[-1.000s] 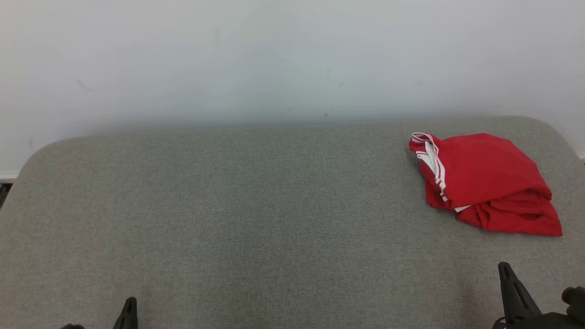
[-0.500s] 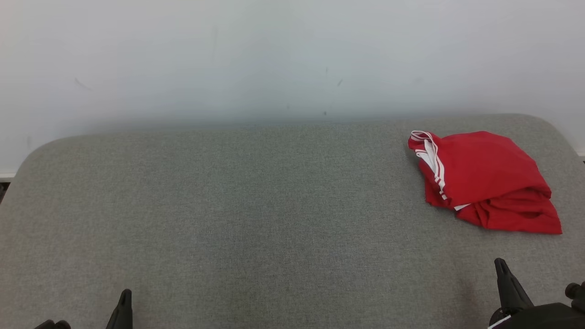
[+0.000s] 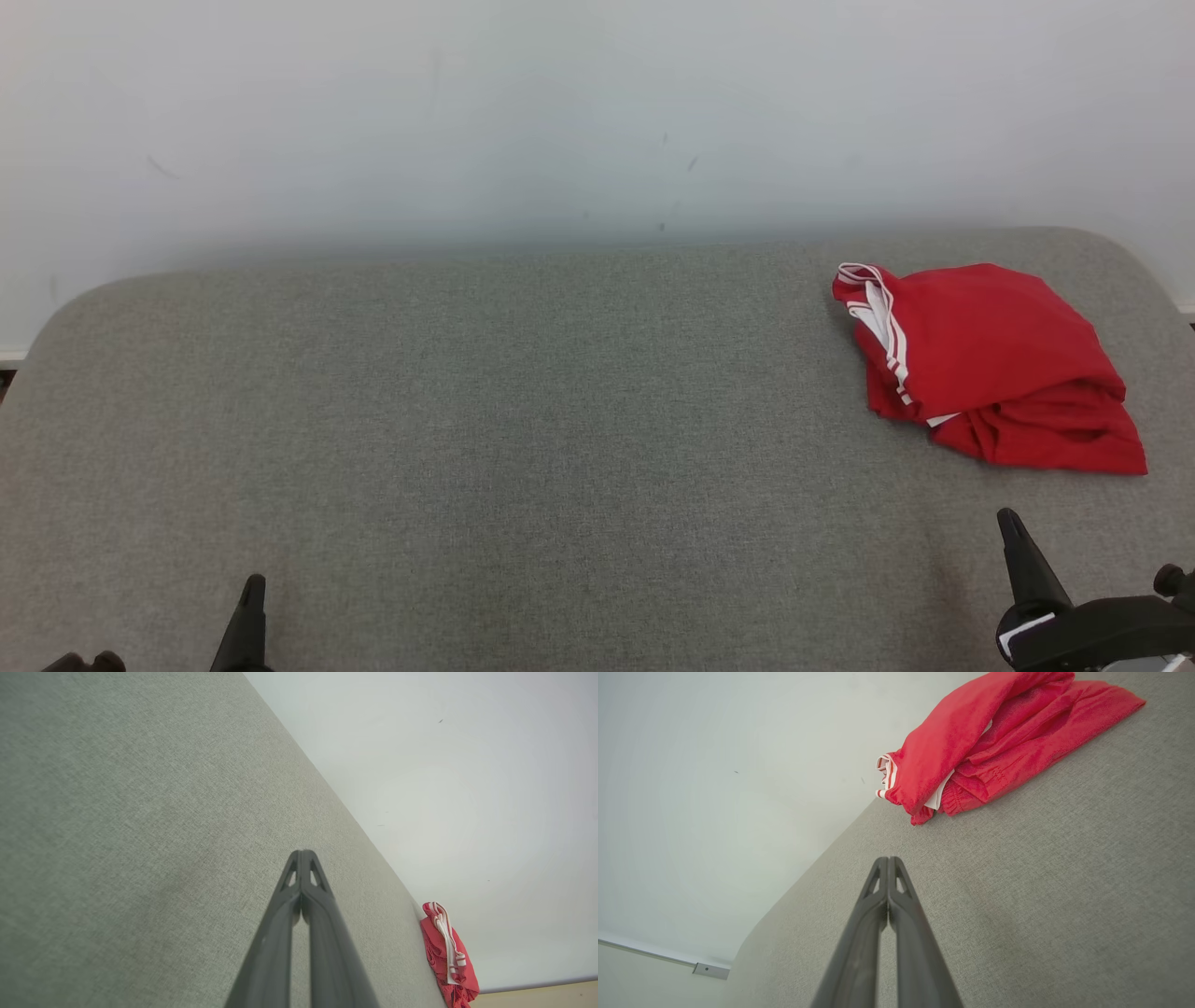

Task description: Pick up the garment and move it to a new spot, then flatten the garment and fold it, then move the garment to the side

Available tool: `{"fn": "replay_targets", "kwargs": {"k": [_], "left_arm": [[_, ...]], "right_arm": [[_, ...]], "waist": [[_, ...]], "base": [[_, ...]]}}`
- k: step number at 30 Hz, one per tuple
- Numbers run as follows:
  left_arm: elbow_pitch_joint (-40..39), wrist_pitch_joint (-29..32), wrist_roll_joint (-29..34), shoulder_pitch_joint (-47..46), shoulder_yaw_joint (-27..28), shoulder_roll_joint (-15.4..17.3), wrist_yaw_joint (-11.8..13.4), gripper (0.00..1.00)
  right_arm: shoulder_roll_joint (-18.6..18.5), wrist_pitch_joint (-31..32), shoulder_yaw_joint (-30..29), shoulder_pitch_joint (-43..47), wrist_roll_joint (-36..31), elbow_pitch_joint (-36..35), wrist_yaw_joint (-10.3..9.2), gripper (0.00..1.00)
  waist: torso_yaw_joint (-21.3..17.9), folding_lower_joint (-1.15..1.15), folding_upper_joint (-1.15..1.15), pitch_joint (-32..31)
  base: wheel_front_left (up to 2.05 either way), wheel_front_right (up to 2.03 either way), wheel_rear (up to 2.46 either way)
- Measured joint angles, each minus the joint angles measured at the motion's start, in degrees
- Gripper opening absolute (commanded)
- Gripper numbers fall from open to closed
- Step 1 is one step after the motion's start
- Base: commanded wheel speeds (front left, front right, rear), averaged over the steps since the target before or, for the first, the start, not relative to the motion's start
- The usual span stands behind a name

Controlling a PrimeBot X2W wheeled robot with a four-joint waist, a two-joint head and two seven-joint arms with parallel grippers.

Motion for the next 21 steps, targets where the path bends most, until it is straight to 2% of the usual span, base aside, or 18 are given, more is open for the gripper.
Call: {"fn": "replay_targets", "kwargs": {"k": [21], "left_arm": [[2.5, 2.0, -15.9, -2.8, 3.5, -1.5, -3.3, 0.0]], "right_arm": [[2.8, 2.8, -2.3, -3.7, 14.3, 3.8, 3.04, 0.0]], "waist": [[-0.3, 0.0, 0.0, 0.5]], "base": [[0.0, 0.0, 0.0]]}}
